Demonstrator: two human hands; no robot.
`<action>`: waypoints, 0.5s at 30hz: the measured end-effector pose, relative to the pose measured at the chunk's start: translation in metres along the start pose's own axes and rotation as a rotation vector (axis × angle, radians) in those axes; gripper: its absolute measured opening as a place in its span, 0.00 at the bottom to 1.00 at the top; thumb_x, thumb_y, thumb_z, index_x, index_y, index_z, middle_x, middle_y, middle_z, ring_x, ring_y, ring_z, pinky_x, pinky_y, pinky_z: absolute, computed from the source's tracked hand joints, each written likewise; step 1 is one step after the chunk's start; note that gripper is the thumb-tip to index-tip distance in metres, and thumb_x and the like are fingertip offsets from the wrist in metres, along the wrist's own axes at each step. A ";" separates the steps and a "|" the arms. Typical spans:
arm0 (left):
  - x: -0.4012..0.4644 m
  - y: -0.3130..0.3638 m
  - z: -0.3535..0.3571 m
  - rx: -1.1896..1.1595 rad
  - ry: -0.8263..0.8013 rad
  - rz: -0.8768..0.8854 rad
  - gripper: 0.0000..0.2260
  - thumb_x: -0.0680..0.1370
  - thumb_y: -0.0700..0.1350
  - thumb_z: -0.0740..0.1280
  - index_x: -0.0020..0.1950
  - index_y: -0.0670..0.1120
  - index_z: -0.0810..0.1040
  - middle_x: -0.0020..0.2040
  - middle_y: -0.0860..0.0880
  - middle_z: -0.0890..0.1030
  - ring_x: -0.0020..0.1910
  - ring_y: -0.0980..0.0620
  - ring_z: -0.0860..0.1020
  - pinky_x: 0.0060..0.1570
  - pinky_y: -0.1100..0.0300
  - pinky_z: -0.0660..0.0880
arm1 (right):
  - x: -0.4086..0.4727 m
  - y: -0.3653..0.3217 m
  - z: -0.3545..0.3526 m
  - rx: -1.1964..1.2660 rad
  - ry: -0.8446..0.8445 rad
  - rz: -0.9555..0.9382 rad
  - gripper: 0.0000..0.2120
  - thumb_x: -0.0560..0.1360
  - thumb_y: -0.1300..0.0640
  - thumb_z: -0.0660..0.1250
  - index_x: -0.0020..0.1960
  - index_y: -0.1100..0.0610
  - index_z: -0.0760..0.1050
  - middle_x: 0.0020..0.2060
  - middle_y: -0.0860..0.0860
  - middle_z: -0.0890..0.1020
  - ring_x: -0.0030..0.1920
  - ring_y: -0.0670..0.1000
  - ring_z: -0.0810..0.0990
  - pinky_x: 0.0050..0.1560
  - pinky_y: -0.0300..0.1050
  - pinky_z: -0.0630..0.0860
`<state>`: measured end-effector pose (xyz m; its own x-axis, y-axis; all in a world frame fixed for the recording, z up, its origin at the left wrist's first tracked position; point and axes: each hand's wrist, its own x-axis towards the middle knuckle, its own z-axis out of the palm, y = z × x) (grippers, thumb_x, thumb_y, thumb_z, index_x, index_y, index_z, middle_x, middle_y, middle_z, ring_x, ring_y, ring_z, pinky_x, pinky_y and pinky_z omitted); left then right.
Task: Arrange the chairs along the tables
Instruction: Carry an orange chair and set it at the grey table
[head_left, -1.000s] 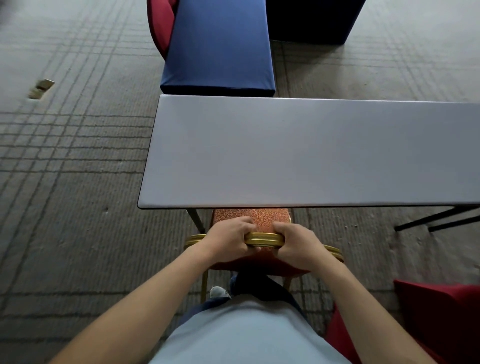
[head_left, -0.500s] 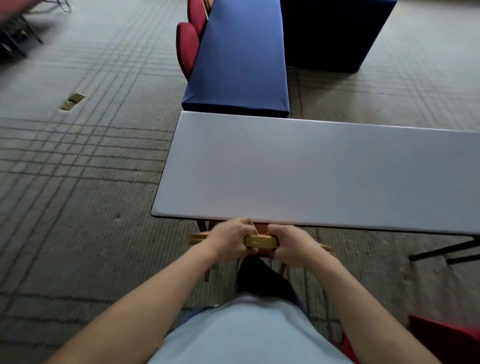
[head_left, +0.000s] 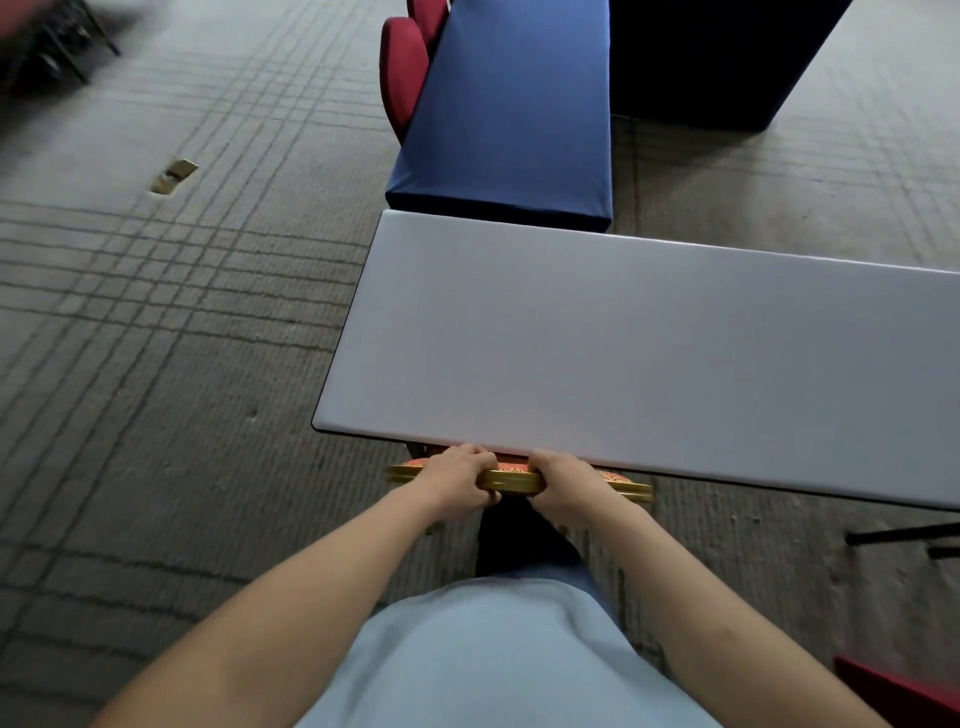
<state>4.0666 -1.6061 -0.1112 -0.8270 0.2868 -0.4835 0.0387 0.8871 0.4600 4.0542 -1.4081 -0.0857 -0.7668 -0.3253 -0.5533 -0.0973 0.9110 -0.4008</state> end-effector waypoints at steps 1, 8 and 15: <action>0.001 -0.001 0.001 0.010 -0.003 -0.007 0.21 0.75 0.55 0.69 0.67 0.53 0.75 0.68 0.51 0.72 0.67 0.47 0.71 0.67 0.50 0.68 | 0.003 0.000 0.001 -0.006 -0.002 0.001 0.14 0.67 0.56 0.66 0.51 0.45 0.71 0.49 0.49 0.80 0.49 0.54 0.78 0.49 0.48 0.77; 0.010 -0.004 0.008 0.077 -0.015 -0.023 0.24 0.75 0.59 0.68 0.68 0.51 0.73 0.69 0.49 0.73 0.67 0.46 0.71 0.68 0.50 0.67 | 0.017 0.006 0.008 -0.033 -0.011 0.039 0.16 0.70 0.57 0.66 0.57 0.50 0.72 0.55 0.52 0.79 0.56 0.56 0.76 0.50 0.46 0.70; 0.020 -0.010 0.005 0.164 -0.038 -0.020 0.27 0.75 0.60 0.66 0.70 0.49 0.69 0.70 0.48 0.71 0.70 0.46 0.68 0.70 0.49 0.64 | 0.026 0.012 0.018 -0.002 0.016 0.023 0.21 0.72 0.52 0.67 0.64 0.52 0.72 0.60 0.52 0.78 0.60 0.55 0.76 0.59 0.48 0.72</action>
<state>4.0531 -1.6076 -0.1294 -0.8070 0.2787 -0.5206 0.1157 0.9391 0.3235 4.0450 -1.4105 -0.1178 -0.7787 -0.3006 -0.5506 -0.0812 0.9186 -0.3867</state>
